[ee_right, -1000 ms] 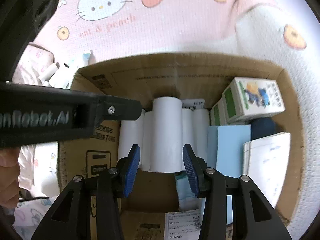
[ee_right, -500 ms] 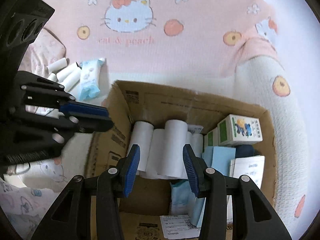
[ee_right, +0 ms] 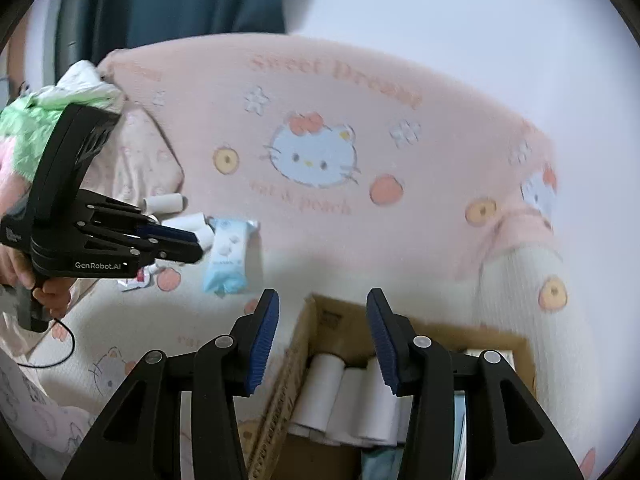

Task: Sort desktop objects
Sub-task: 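Withdraw both tools from the box back toward the tube pile, then close the left gripper on a white tube beside the wipes pack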

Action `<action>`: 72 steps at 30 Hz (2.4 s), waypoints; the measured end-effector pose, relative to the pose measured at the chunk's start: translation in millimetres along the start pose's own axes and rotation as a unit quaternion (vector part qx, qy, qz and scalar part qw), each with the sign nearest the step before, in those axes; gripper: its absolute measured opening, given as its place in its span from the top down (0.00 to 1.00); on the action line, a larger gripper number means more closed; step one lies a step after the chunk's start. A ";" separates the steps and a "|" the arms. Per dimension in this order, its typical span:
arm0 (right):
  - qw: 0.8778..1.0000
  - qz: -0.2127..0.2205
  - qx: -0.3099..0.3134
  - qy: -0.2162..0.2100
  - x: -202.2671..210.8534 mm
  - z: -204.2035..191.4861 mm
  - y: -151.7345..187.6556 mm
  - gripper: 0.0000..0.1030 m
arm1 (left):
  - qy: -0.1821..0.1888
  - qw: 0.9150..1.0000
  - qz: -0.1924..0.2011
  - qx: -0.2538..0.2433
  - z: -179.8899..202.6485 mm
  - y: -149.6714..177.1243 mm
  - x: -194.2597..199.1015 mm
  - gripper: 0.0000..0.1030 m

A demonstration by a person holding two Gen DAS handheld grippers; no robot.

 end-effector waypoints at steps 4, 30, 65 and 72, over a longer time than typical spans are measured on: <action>1.000 0.016 0.010 0.022 3.4 -15.0 -7.9 0.49 | -0.036 0.998 0.051 -0.022 -27.7 19.3 34.7 0.74; 0.994 0.100 -0.016 -0.048 -102.9 -173.0 -55.3 0.26 | -0.066 0.949 0.001 0.308 -216.2 79.8 46.3 0.29; 0.987 -0.008 -0.063 -0.146 -295.8 -214.5 -25.3 0.26 | -0.062 0.947 -0.060 0.310 -268.7 26.6 -109.0 0.50; 0.984 -0.005 -0.061 -0.165 -294.2 -214.2 -24.8 0.26 | -0.063 0.942 -0.091 0.317 -266.8 38.9 -121.0 0.58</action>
Point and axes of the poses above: each gripper's, at about its wrist camera, not at the fingertips, and x roughly against the way its jaws point, z to its right, y to its underside, the point moved 5 cm from there along -x, roughly the way its jaws point, and after that the axes turned 13 degrees about x, right-handed, at the moved point
